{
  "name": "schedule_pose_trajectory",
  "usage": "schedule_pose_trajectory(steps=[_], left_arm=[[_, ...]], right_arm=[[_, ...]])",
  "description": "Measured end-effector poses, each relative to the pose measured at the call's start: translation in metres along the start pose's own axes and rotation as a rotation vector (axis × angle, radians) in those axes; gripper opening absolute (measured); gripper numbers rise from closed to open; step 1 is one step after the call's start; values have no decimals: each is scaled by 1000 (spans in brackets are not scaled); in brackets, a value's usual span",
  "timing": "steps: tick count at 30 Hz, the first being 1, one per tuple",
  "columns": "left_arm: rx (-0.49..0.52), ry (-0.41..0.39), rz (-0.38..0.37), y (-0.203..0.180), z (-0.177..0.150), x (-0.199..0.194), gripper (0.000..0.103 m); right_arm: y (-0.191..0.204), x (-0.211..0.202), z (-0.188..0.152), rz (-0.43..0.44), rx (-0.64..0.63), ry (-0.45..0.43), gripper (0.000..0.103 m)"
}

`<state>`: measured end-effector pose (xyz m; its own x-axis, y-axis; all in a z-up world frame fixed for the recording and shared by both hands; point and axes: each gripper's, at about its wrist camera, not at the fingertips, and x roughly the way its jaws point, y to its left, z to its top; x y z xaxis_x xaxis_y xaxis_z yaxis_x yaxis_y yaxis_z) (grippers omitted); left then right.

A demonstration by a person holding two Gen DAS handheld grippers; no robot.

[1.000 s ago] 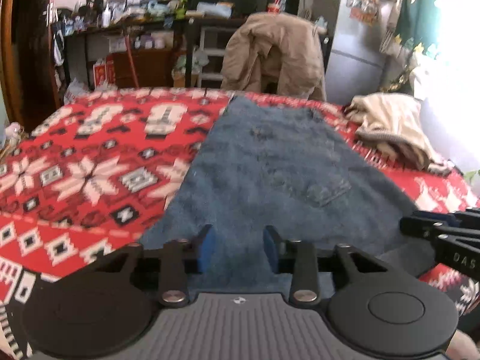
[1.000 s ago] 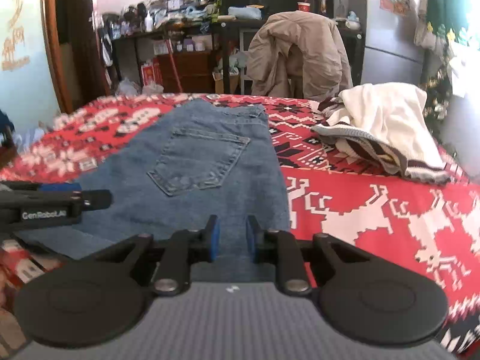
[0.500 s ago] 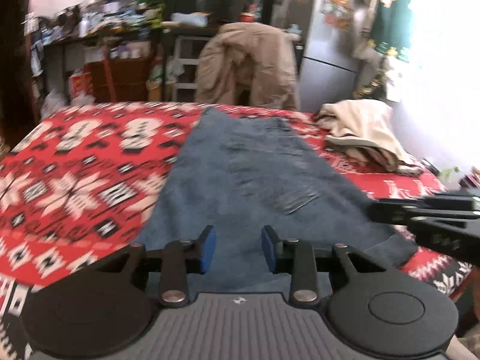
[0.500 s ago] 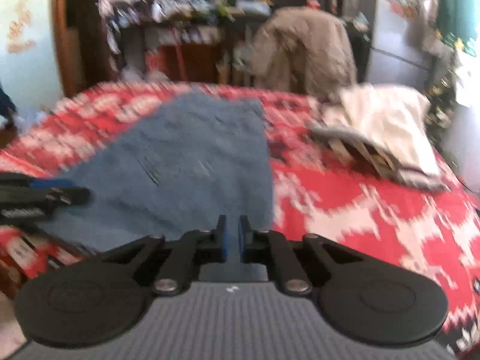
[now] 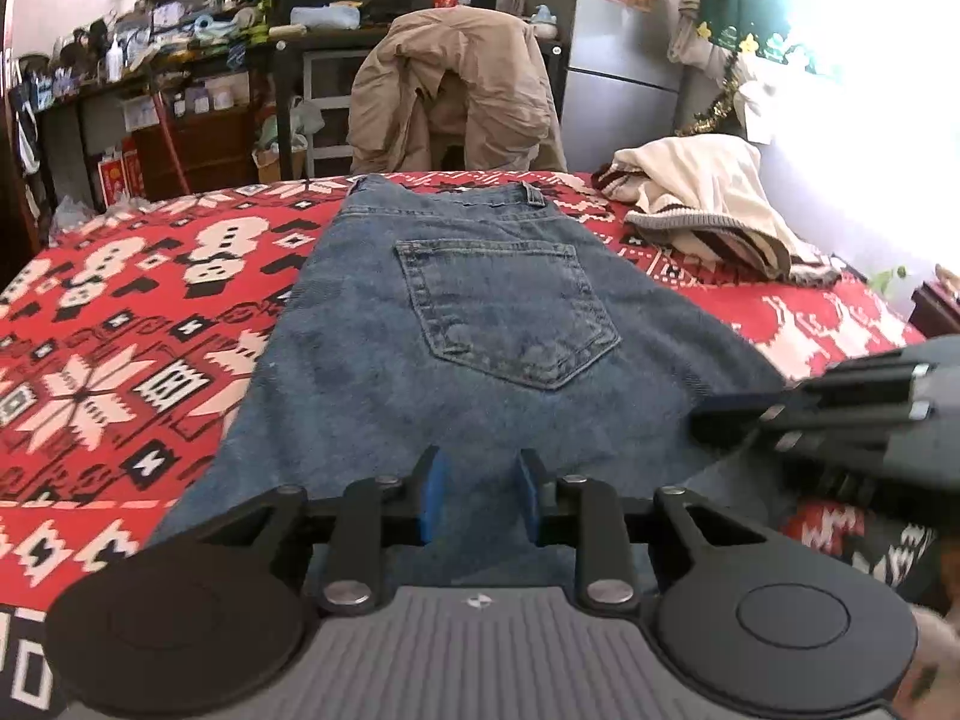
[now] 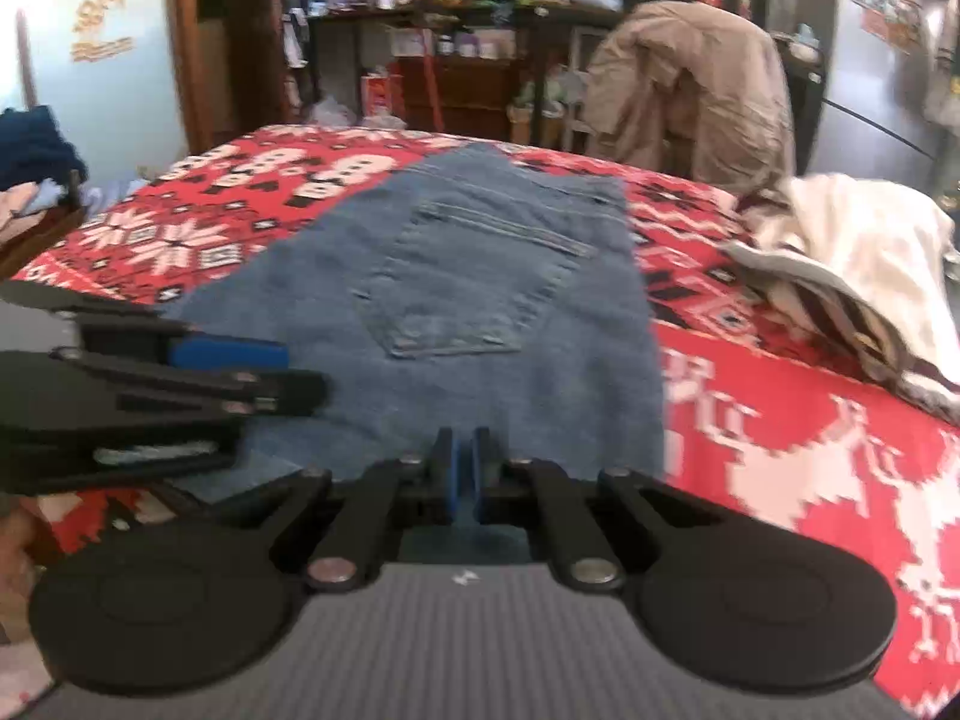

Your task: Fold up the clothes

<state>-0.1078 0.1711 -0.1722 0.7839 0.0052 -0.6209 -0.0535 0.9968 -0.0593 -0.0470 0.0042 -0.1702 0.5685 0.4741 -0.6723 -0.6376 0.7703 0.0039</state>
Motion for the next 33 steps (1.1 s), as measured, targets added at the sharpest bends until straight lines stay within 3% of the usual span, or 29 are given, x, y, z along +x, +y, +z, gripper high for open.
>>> schedule_pose_trajectory(steps=[7,9,11,16,21,25,30,33], left_arm=[[-63,-1,14,4,1,-9,27],[-68,-36,5,1,10,-15,29],[-58,-63,0,-2,22,-16,38],[-71,-28,9,0,40,16,40],[-91,26,20,5,29,29,40],[-55,17,26,-6,18,20,42],[-108,11,-11,-4,19,10,42],[-94,3,-23,-9,20,11,42]], right_arm=[[-27,-14,-7,-29,93,15,2],[-26,-18,-1,-7,115,-12,11],[-26,-21,8,8,123,-47,14],[-27,6,32,-45,69,-61,14],[-43,29,24,-84,56,-15,12],[-62,17,6,-44,149,-45,12],[-53,3,6,-64,119,-26,14],[-45,-9,14,-36,131,-61,13]])
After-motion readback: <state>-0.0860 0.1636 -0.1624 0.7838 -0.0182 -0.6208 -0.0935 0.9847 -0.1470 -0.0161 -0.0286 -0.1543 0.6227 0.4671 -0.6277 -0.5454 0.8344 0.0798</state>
